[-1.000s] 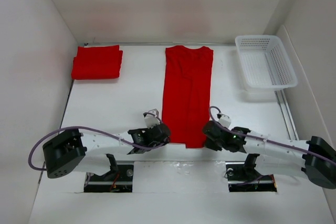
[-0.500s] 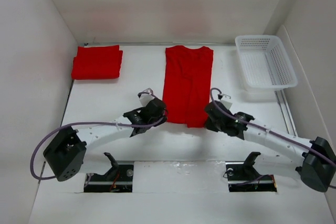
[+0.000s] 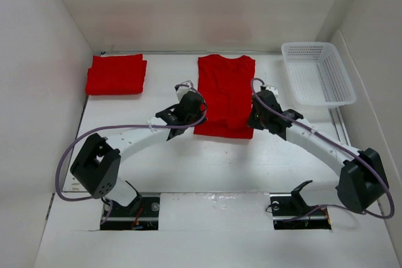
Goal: Fold and stack the t-shirts
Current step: Fold the folded rectangular tshirt in 1/3 of the way
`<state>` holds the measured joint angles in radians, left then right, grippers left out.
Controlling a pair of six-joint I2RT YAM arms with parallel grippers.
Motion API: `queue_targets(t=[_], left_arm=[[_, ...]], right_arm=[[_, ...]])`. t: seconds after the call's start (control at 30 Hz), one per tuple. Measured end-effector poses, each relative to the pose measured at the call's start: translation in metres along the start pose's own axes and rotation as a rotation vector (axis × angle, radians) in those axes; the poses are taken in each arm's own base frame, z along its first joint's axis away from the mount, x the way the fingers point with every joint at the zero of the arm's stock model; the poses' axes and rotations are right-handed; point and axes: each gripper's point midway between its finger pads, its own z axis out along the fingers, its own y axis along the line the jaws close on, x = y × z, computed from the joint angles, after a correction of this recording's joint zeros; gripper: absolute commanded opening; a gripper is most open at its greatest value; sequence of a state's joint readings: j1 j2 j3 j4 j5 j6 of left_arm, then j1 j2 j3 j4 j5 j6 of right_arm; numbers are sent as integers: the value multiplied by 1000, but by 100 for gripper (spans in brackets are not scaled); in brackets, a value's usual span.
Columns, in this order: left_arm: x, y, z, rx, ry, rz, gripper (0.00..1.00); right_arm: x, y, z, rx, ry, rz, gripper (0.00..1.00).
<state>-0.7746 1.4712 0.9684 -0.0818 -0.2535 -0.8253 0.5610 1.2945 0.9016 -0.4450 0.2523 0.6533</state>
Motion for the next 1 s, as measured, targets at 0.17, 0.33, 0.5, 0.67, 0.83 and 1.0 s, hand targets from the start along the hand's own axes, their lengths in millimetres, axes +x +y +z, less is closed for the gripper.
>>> queue_targets(t=[0.17,0.33,0.5,0.67,0.83,1.0], left_arm=[[-18,20,15,-42,-6,-1,0],[-34,3,22,-20,-27,47,0],[-59,-12,37,-12,-59,65,0],[-69,0,59,-47,-49,68,0],[-64,8,78,-73,-19,97,0],[-57,10,90,-76,-3,119,0]], right_arm=[[-14,-5,16,14,13,-11,0],[-39,1,27,1,-13,-22,0],[-63,1,41,11,-39,-18,0],[-74,-3,59,17,-24,-14,0],[-77,-2,78,16,3,-23,0],[-70,-5,89,25,30,-27,0]])
